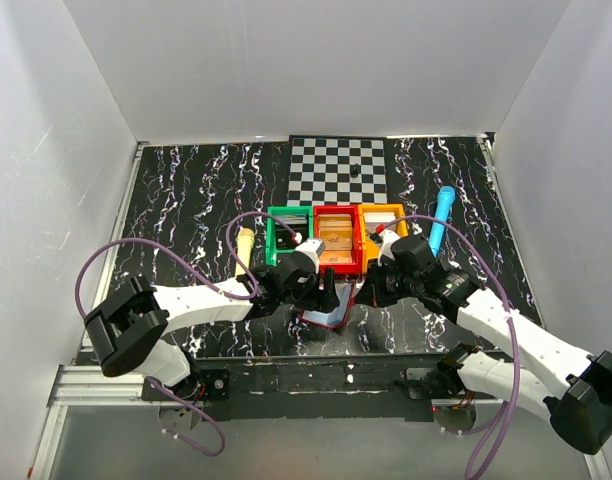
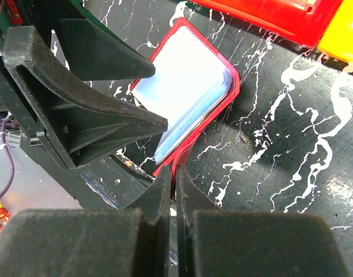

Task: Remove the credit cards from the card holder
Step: Remove the credit card from the card holder.

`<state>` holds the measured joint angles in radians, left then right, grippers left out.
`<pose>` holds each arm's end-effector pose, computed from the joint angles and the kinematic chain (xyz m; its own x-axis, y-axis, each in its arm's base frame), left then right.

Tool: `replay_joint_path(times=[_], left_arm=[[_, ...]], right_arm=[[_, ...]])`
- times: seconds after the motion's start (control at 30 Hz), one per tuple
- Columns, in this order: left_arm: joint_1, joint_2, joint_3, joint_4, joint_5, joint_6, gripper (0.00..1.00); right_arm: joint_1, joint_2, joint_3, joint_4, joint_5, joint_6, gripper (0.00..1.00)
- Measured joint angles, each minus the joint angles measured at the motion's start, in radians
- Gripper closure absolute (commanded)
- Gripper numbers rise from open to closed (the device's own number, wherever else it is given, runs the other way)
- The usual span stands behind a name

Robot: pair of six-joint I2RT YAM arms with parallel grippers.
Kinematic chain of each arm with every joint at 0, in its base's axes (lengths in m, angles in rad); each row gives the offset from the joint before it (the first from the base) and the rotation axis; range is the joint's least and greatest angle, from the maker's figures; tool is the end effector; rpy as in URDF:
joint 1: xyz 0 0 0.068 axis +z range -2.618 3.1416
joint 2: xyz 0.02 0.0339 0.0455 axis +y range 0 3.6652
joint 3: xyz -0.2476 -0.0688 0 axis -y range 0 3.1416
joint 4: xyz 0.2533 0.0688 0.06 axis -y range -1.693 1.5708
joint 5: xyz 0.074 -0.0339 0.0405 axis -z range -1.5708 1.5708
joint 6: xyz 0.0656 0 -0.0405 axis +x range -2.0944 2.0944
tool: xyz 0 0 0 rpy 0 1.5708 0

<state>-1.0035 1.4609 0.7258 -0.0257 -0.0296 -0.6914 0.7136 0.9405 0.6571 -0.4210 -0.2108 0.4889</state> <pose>0.1747 -0.2706 0.1380 -0.8156 0.0940 -0.5710 0.4043 0.7985 -0.4461 0.1719 0.1670 0.2108 -0.7894 -0.0760 -0.6091 -0.4416 0.7596 0.4775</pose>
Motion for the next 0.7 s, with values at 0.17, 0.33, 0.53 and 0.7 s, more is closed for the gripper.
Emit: replay_joint_path(times=[0.17, 0.33, 0.53, 0.7], left_arm=[[0.0, 0.0, 0.0, -0.001, 0.0, 0.0, 0.35], [0.0, 0.001, 0.001, -0.001, 0.002, 0.001, 0.35], [0.0, 0.008, 0.005, -0.005, 0.01, 0.011, 0.35], [0.0, 0.036, 0.016, -0.006, 0.012, 0.027, 0.35]], right_arm=[[-0.001, -0.003, -0.017, -0.004, 0.026, 0.0, 0.99], [-0.01, 0.016, -0.024, -0.006, 0.038, 0.001, 0.99], [-0.021, 0.049, -0.024, -0.006, 0.048, 0.0, 0.99], [-0.026, 0.051, -0.024, -0.006, 0.047, 0.0, 0.99]])
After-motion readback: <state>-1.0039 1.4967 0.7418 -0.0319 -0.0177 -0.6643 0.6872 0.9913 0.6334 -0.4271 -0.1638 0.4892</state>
